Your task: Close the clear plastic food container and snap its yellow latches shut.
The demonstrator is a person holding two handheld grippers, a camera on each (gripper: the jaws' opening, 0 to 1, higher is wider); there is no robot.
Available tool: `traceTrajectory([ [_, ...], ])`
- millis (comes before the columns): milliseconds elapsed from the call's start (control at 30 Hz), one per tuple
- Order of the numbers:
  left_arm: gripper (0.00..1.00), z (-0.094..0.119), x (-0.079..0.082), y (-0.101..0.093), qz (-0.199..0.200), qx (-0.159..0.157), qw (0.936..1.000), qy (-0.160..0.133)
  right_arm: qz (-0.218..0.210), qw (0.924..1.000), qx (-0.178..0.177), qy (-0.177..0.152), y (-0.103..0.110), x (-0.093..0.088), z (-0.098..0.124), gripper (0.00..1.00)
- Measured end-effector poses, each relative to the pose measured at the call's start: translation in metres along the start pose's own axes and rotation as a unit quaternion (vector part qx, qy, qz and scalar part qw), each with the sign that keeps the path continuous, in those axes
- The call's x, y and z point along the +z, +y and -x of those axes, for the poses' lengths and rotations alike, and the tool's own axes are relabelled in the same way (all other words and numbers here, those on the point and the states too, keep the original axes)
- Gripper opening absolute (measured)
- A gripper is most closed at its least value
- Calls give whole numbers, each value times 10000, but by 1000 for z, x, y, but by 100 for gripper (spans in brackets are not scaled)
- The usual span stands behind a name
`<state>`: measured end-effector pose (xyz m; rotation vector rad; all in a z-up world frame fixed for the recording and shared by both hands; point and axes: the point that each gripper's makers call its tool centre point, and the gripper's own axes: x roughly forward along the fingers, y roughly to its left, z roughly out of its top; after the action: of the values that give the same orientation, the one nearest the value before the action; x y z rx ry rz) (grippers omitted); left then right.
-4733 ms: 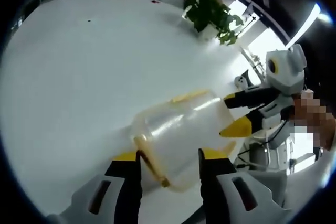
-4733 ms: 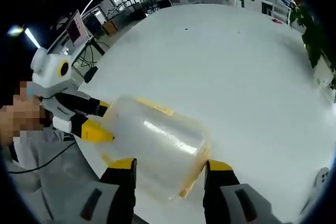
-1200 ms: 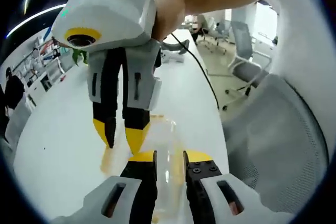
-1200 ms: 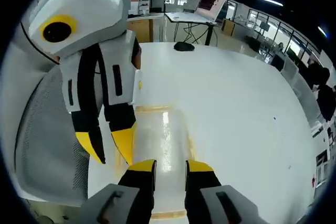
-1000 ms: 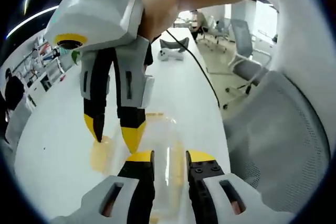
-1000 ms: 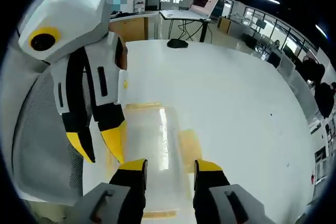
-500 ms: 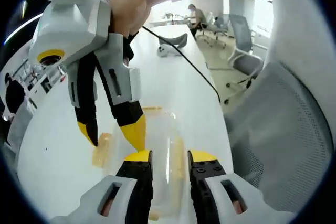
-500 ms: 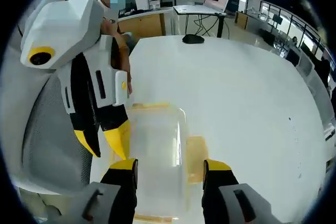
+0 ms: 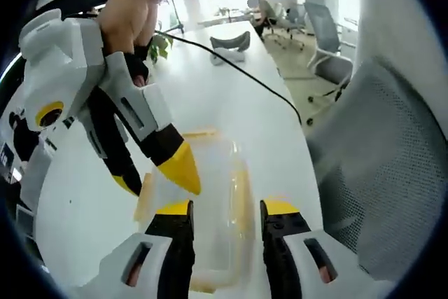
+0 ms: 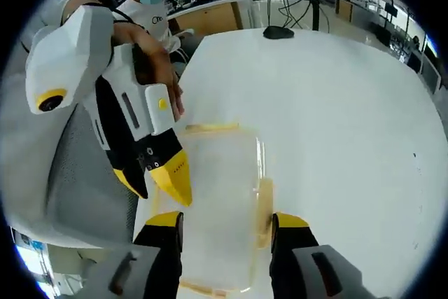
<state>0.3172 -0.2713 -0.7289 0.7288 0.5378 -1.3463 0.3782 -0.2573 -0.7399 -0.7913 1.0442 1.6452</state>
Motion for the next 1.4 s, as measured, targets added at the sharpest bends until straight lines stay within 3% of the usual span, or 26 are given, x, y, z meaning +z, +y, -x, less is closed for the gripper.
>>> traceTrajectory([
  [133, 37, -1, 2, 2, -13, 80, 10000, -24, -78, 9998, 137, 87, -3, 0, -3, 51],
  [300, 42, -6, -1, 1, -419, 235, 9988, 137, -176, 9992, 335, 148, -2, -2, -5, 51],
  [433, 42, -8, -4, 5, -920, 552, 9937, 319, -150, 9989, 393, 186, -1, -2, -5, 51],
  [533, 42, -10, -4, 3, -920, 614, 9933, 334, -35, 9989, 403, 236, 0, -1, -5, 51],
  [600, 41, -11, -4, 7, -1124, 699, 9905, 377, 0, 9988, 400, 285, 1, 0, -6, 51],
  [1000, 38, -10, -4, 9, -1022, 675, 9913, 491, 104, 9976, 462, 507, 2, 0, -6, 49],
  [1333, 32, -13, -5, 14, -1111, 869, 9870, 775, 72, 9955, 580, 749, 2, -1, -8, 45],
  [1367, 31, -13, -5, 1, -1000, 599, 9906, 718, -529, 9928, 611, 887, 9, -7, -8, 45],
  [1400, 31, -9, -1, 4, -1005, 673, 9900, 721, 21, 9948, 614, 810, 2, -7, -10, 44],
])
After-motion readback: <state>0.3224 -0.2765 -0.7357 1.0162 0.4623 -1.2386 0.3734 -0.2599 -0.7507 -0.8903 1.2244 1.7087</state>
